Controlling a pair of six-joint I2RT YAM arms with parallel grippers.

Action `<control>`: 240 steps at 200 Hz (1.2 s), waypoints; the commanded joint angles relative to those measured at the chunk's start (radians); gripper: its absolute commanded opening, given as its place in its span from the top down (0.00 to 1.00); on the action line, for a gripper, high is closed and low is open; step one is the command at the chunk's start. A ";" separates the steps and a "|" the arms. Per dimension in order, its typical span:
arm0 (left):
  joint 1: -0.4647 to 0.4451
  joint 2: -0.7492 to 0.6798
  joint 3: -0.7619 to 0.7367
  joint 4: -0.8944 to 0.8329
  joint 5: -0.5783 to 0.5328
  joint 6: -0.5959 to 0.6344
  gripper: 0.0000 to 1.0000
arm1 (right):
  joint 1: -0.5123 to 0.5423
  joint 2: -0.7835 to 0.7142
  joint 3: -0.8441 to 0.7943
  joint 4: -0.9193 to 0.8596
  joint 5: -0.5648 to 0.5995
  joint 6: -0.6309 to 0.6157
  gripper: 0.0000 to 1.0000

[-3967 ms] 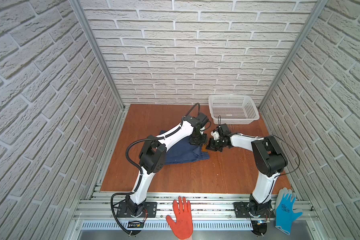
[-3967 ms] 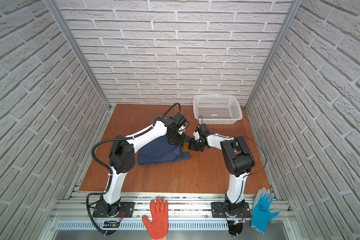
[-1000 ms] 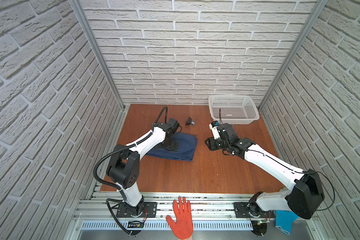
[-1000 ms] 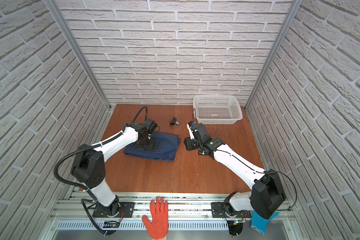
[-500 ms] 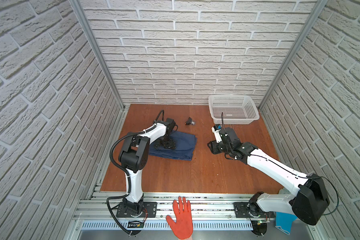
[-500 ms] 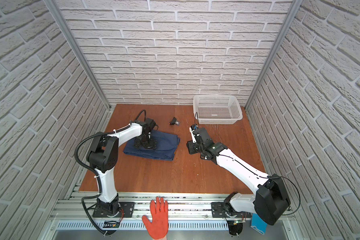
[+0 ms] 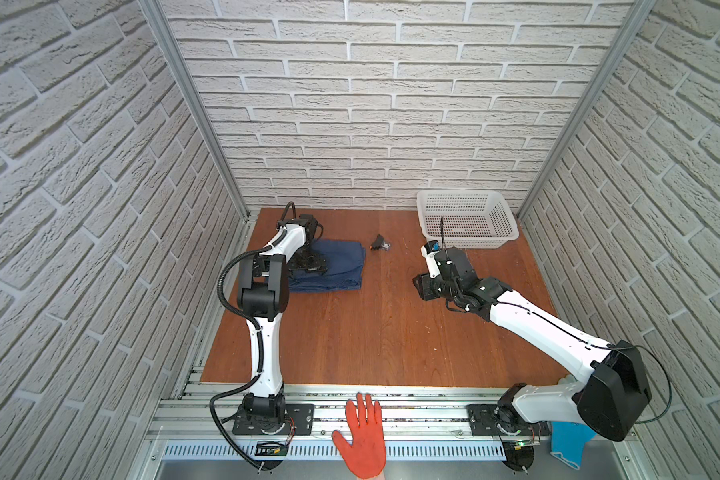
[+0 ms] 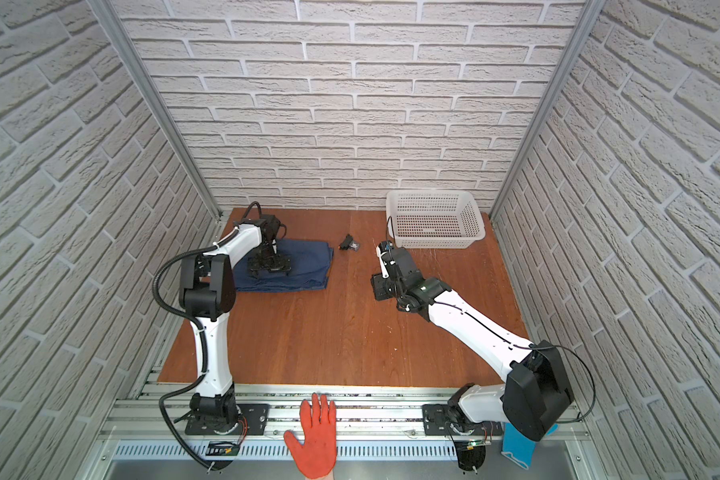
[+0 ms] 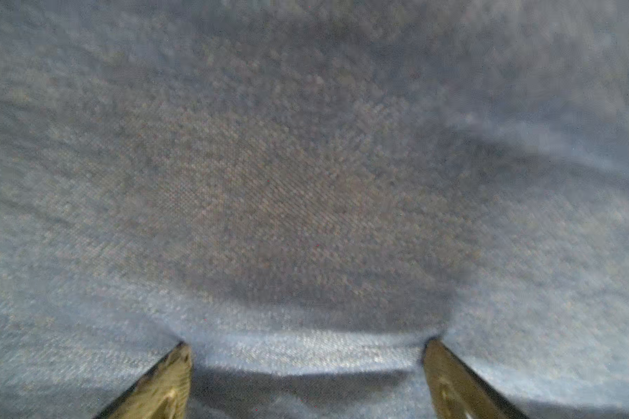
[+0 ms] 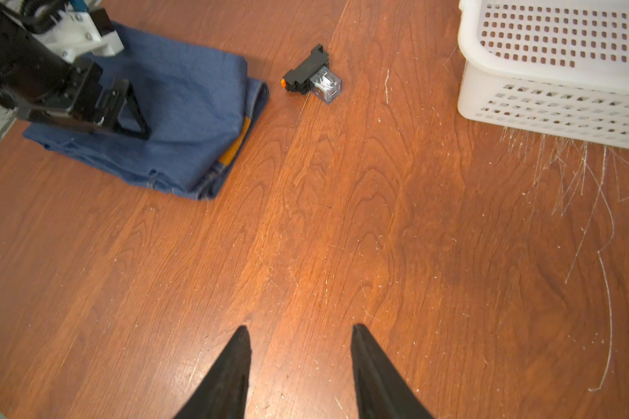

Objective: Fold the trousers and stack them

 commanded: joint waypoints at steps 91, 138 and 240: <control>0.151 0.526 0.872 -0.295 -0.027 0.143 0.02 | 0.007 0.072 0.093 0.007 0.031 -0.035 0.53; 0.170 0.419 0.795 -0.151 0.001 0.178 0.02 | 0.008 0.112 0.103 0.023 0.039 -0.051 0.53; 0.109 -0.846 -0.615 0.924 0.007 0.175 0.02 | -0.060 -0.144 -0.166 0.315 0.374 -0.182 0.49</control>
